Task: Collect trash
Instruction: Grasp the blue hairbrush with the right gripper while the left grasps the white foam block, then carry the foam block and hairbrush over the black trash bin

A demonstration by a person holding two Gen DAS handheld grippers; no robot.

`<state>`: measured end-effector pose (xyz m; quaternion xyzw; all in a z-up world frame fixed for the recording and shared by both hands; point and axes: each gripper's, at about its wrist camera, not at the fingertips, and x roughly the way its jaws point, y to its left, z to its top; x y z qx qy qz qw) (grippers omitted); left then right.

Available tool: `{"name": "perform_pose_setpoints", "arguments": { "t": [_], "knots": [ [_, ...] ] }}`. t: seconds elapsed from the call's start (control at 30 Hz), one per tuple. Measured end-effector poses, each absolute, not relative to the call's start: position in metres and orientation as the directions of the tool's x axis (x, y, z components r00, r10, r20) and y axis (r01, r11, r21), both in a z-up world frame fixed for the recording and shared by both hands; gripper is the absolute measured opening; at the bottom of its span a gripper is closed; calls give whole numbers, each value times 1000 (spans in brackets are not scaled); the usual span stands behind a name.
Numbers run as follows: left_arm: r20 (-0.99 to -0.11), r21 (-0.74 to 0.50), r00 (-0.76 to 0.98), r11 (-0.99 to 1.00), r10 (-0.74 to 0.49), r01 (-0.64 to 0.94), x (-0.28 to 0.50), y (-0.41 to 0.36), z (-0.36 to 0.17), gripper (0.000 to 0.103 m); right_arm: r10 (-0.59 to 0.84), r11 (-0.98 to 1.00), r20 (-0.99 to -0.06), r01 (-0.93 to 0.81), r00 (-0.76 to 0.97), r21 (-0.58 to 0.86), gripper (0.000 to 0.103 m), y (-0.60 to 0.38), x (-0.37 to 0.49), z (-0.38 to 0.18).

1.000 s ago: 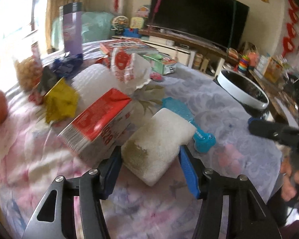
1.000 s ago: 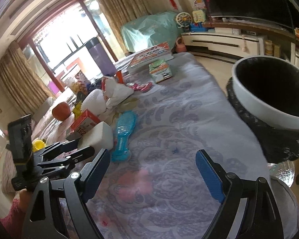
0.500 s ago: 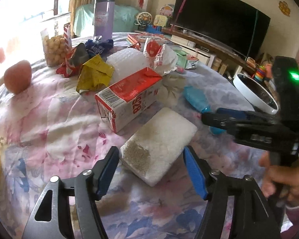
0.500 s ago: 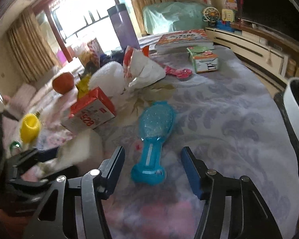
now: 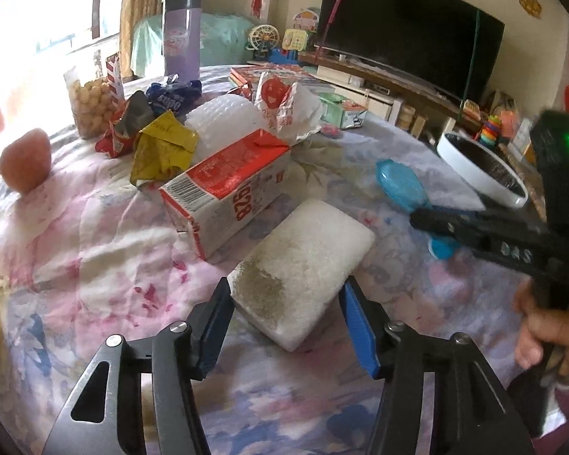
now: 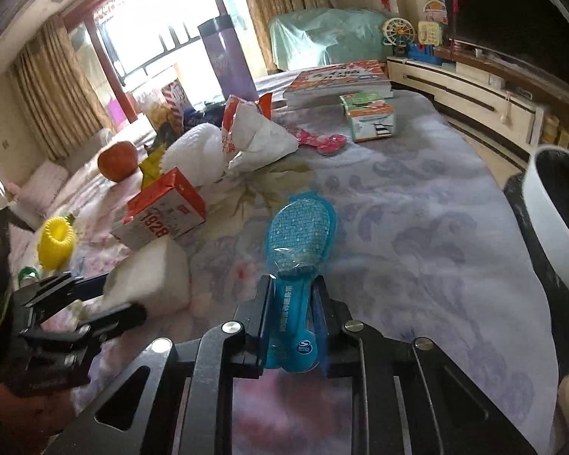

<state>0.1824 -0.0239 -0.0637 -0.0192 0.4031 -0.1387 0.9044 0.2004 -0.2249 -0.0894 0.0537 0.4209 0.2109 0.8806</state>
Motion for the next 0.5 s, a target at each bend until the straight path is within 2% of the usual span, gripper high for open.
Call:
{"name": "perform_pose_setpoints", "arguments": {
  "t": [0.5],
  "knots": [
    [-692, -187, 621, 922, -369, 339, 195, -90, -52, 53, 384, 919, -666, -197, 640, 341, 20, -307, 170, -69]
  ]
}}
